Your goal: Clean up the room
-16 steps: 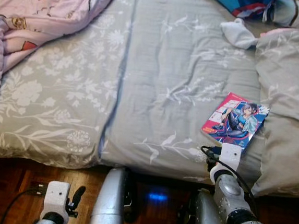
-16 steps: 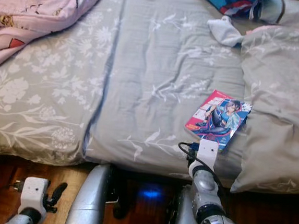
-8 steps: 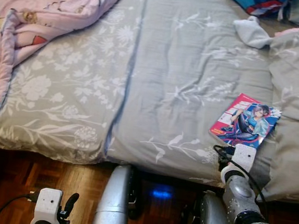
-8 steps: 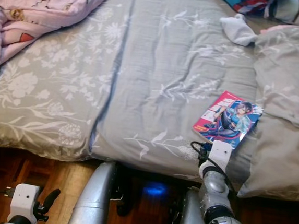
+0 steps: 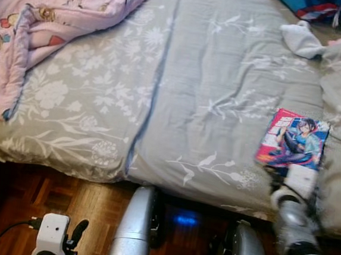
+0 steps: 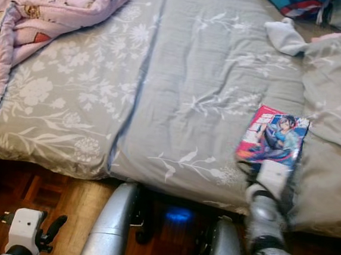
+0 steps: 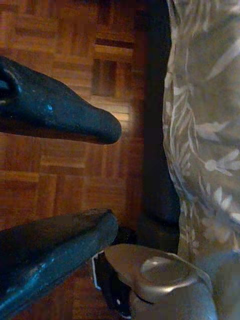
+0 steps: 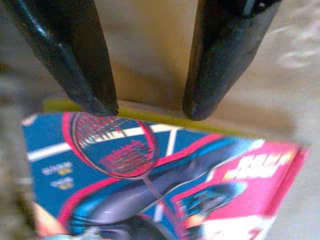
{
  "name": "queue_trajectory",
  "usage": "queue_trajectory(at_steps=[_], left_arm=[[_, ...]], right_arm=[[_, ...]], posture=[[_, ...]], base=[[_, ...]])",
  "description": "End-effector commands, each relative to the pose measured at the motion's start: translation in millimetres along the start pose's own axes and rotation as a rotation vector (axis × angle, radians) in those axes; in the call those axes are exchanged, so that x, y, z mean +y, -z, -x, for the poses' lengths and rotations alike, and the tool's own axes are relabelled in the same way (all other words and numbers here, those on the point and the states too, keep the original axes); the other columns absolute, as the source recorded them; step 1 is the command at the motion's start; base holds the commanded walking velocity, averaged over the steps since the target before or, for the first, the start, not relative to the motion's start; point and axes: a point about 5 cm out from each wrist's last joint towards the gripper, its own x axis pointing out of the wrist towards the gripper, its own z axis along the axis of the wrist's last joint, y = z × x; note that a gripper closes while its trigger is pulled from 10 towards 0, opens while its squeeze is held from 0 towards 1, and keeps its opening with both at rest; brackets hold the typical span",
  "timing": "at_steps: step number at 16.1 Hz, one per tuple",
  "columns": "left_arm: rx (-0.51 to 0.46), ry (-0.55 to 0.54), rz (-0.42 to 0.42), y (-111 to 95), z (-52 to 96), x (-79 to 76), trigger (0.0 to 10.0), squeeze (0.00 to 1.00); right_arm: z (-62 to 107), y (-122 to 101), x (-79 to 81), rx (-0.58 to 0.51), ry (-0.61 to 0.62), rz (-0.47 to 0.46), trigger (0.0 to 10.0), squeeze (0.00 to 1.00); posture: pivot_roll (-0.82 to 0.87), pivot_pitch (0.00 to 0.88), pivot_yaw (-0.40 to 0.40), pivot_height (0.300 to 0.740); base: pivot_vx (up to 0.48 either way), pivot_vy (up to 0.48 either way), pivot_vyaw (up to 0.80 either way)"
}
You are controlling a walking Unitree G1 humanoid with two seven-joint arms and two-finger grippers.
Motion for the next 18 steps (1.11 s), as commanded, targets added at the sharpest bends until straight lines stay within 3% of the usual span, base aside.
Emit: queue_trajectory(at_steps=[1, 5, 6, 10, 11, 14, 18], left_arm=[[0.076, -0.021, 0.003, 15.2, 12.8, 8.2, 10.0, 0.0], [0.089, -0.014, 0.004, 16.1, 11.1, 6.1, 10.0, 0.0], [0.092, -0.012, 0.005, 16.6, 10.6, 4.8, 10.0, 0.0], [0.092, -0.017, 0.012, 15.4, -3.7, 1.8, 10.0, 0.0], [0.083, -0.026, 0.016, 12.7, -12.5, 1.7, 10.0, 0.0], [0.08, -0.038, 0.035, 10.6, -29.1, -2.6, 10.0, 0.0], [0.102, -0.048, 0.048, 13.4, -42.7, -7.8, 10.0, 0.0]], right_arm=[[4.8, 11.9, -28.5, 0.025, 0.103, -0.018, 10.0, 0.0], [11.5, 20.8, -60.8, 0.037, 0.203, -0.021, 10.0, 0.0], [13.5, 24.8, -60.6, 0.043, 0.2, -0.018, 10.0, 0.0], [28.6, 53.6, -18.6, 0.066, 0.002, -0.035, 10.0, 0.0], [34.3, 52.7, 4.9, -0.004, -0.093, -0.082, 10.0, 0.0], [43.1, 37.6, 34.6, -0.173, -0.194, -0.111, 10.0, 0.0], [46.4, 15.9, 42.7, -0.31, -0.24, -0.12, 10.0, 0.0]], posture=[[0.25, 0.512, 0.154, 0.619], [0.23, 0.512, 0.149, 0.619], [0.23, 0.508, 0.148, 0.619], [0.22, 0.448, 0.134, 0.619], [0.21, 0.408, 0.125, 0.619], [0.19, 0.334, 0.102, 0.619], [0.16, 0.244, 0.07, 0.619]], base=[[0.0, 0.0, 0.0], [0.0, 0.0, 0.0], [0.0, 0.0, 0.0], [0.0, 0.0, 0.0], [0.0, 0.0, 0.0], [0.0, 0.0, 0.0], [0.0, 0.0, 0.0]])
